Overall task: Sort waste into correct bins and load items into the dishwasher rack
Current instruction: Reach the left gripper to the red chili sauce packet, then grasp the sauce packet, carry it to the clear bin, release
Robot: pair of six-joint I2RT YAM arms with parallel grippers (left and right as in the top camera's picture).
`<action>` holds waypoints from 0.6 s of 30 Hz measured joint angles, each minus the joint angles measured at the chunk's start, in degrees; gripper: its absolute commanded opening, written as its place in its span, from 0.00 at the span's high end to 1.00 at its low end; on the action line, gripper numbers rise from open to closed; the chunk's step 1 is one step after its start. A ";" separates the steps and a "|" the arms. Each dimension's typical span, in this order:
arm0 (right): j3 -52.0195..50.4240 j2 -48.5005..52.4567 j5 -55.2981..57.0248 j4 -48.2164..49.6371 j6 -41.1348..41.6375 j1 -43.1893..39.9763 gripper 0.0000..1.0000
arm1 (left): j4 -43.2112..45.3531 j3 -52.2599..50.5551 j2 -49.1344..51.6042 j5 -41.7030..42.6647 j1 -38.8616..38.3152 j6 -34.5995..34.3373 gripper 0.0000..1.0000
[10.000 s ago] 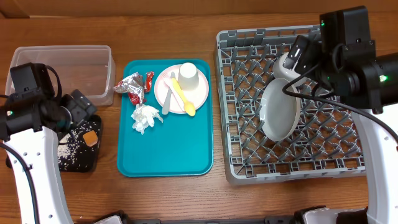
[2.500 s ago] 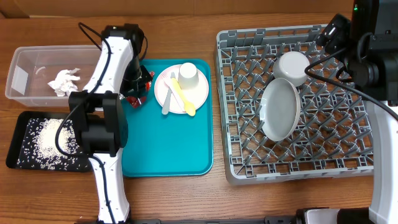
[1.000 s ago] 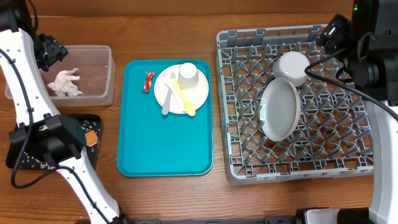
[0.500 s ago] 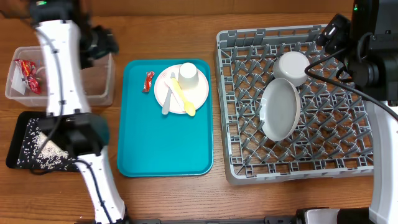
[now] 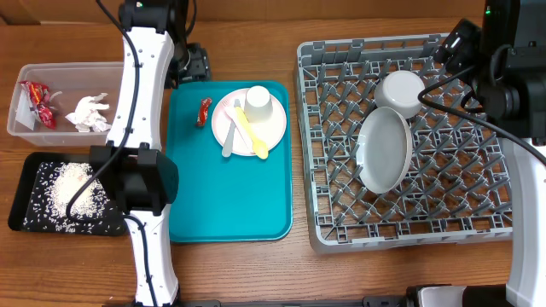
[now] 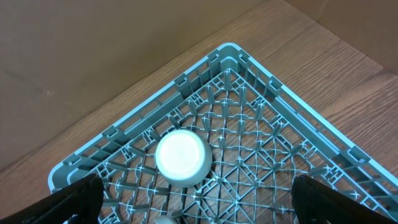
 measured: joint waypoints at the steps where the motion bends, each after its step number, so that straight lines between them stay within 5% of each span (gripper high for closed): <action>1: 0.00 0.00 0.00 0.00 0.00 0.00 0.00 | 0.76 -1.55 0.09 0.04 0.00 0.57 0.25; 18: 0.00 0.00 0.00 0.00 0.02 0.00 0.00 | 11.93 -18.21 0.50 1.18 -0.02 5.33 0.24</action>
